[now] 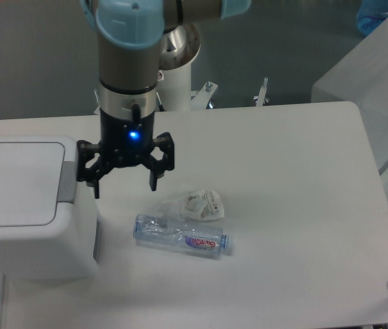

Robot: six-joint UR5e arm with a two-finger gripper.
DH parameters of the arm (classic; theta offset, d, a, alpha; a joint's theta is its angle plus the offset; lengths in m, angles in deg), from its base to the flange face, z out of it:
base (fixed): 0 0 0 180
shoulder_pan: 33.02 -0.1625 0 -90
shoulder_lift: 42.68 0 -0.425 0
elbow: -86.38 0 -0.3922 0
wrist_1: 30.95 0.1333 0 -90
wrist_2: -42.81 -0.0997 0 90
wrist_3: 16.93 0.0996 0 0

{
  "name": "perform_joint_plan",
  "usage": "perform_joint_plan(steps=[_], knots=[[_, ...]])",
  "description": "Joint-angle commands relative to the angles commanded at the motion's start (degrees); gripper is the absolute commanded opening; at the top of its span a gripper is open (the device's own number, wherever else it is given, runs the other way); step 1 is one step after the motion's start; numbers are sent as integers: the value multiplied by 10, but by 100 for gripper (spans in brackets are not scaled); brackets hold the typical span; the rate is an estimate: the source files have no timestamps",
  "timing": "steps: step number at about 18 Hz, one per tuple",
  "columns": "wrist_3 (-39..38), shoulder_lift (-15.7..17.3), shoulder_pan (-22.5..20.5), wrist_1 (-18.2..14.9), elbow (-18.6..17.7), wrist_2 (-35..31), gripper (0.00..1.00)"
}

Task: Open the trash can
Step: 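Lower the gripper onto the trash can lid edge and press it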

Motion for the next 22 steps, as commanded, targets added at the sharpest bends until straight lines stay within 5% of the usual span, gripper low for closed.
perform_joint_plan(steps=[22], knots=[[-10,9,12,3,-21,6,100]])
